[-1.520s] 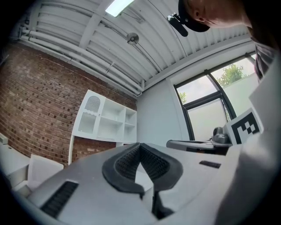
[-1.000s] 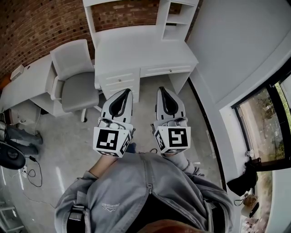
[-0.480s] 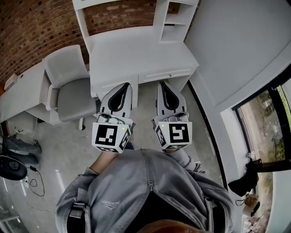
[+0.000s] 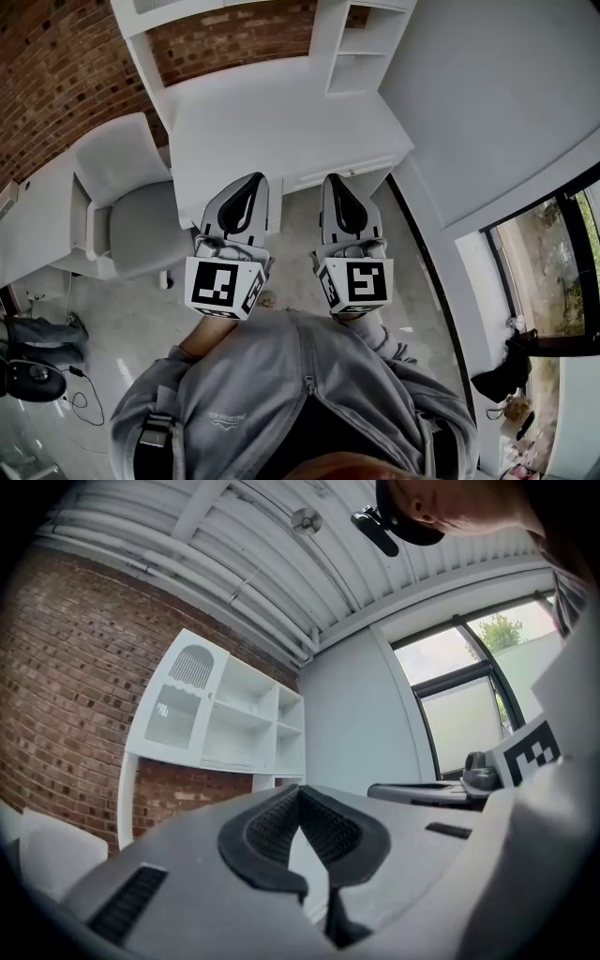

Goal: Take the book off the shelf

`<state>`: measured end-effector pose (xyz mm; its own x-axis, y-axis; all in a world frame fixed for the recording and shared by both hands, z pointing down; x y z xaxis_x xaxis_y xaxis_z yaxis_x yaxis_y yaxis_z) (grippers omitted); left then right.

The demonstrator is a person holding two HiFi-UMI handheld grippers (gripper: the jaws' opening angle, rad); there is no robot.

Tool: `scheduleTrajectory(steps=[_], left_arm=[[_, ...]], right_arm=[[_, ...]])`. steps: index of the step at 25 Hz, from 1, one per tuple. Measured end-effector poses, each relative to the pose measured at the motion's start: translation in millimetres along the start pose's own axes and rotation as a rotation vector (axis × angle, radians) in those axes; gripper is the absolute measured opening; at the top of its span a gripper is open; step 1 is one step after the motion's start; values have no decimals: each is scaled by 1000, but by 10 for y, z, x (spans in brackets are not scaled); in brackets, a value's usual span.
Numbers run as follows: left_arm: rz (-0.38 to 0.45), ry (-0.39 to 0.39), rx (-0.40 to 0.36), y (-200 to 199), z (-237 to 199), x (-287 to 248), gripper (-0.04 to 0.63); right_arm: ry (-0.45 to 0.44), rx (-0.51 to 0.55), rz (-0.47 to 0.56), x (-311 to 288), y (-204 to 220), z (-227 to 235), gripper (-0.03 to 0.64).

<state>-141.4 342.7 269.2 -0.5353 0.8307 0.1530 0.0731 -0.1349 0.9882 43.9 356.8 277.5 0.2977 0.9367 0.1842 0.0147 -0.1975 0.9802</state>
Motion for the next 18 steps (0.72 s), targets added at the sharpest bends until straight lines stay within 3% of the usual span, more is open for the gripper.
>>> scheduleTrajectory(steps=[11,18], left_arm=[[-31,54,19,300,-725,-819,6],[-18,78,57,463,-969,-1076,8]], right_arm=[[34,11,-21,-1022,286,85,28],[49,19,-42,-1324,429,129,27]])
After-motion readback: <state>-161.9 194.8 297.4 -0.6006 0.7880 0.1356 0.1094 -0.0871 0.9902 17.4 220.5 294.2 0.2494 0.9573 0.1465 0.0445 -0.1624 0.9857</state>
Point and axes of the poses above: the fingertips, and each gripper's own axes: x backward along the fingers, z to its right, y out of its underside, the point moved 10 cm from there along x, backward along the fingers
